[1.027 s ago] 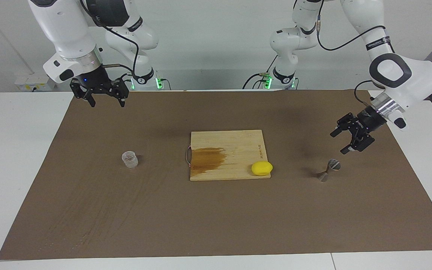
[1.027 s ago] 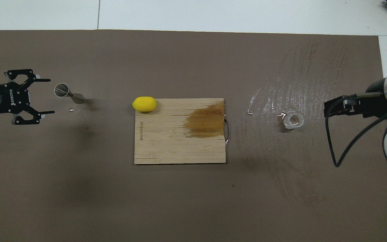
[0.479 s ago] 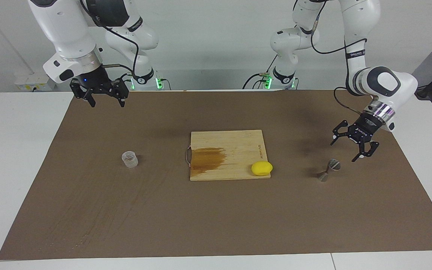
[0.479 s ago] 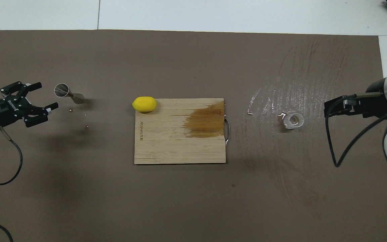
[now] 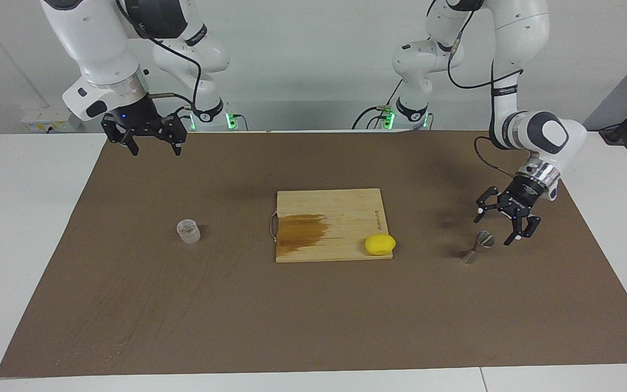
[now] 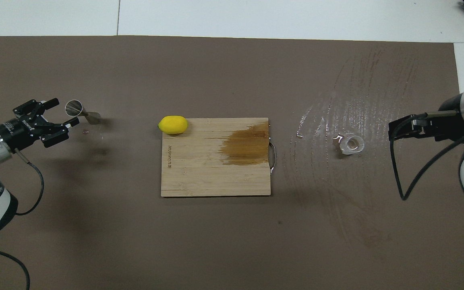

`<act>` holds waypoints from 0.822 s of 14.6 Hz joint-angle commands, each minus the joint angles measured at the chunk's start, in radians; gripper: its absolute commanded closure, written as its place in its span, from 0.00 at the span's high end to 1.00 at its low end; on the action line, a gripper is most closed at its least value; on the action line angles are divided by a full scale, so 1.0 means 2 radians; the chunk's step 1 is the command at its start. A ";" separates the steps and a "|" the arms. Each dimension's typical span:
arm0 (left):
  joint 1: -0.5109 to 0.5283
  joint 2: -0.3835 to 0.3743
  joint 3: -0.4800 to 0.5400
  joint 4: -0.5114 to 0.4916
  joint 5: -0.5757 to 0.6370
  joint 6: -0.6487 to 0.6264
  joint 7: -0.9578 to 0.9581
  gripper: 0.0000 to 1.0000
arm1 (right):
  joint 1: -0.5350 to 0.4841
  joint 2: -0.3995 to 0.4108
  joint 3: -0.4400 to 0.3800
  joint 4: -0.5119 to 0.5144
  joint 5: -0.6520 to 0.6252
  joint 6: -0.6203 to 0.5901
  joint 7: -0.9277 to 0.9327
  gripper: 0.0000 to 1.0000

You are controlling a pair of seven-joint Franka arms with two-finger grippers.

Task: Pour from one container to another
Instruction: 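Open the left gripper and close it around the small metal cup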

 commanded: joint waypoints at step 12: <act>-0.009 0.004 0.002 -0.011 -0.027 0.007 -0.007 0.00 | -0.009 0.004 0.004 0.009 0.013 -0.010 -0.003 0.99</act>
